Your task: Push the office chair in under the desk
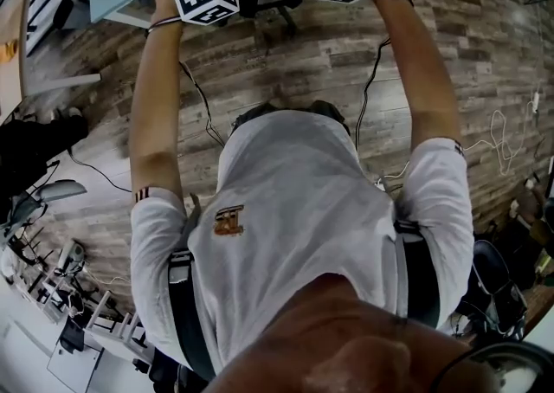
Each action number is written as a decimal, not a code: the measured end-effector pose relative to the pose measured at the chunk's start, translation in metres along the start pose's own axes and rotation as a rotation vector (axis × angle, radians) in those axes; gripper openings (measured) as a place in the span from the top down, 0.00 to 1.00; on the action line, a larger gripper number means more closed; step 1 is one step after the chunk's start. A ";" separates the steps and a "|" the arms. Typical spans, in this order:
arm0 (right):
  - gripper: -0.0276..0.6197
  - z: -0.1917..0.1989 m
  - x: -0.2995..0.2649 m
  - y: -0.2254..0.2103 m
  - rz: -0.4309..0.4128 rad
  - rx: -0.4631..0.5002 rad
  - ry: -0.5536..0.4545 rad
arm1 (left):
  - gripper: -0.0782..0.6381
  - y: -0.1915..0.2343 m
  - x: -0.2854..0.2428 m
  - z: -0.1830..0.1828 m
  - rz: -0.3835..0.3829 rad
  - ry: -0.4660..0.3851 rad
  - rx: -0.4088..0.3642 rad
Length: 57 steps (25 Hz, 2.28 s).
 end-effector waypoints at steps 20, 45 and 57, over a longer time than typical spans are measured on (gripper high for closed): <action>0.56 0.002 0.054 -0.011 -0.051 -0.045 0.024 | 0.43 -0.013 0.049 -0.021 -0.011 -0.063 -0.003; 0.89 -0.024 0.251 -0.023 -0.106 -1.245 -0.744 | 0.84 -0.020 0.210 -0.143 -0.181 -0.639 1.163; 0.90 -0.039 0.249 -0.013 -0.126 -1.295 -0.798 | 0.86 -0.028 0.210 -0.144 -0.133 -0.623 1.167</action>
Point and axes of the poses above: the fingertips, and each gripper's own axes: x backward along the fingers, y to its left, z out of its underside, the point moved 9 cm from there along x, backward along the fingers, and after that the axes turned 4 degrees about -y, right-handed, at the moved point
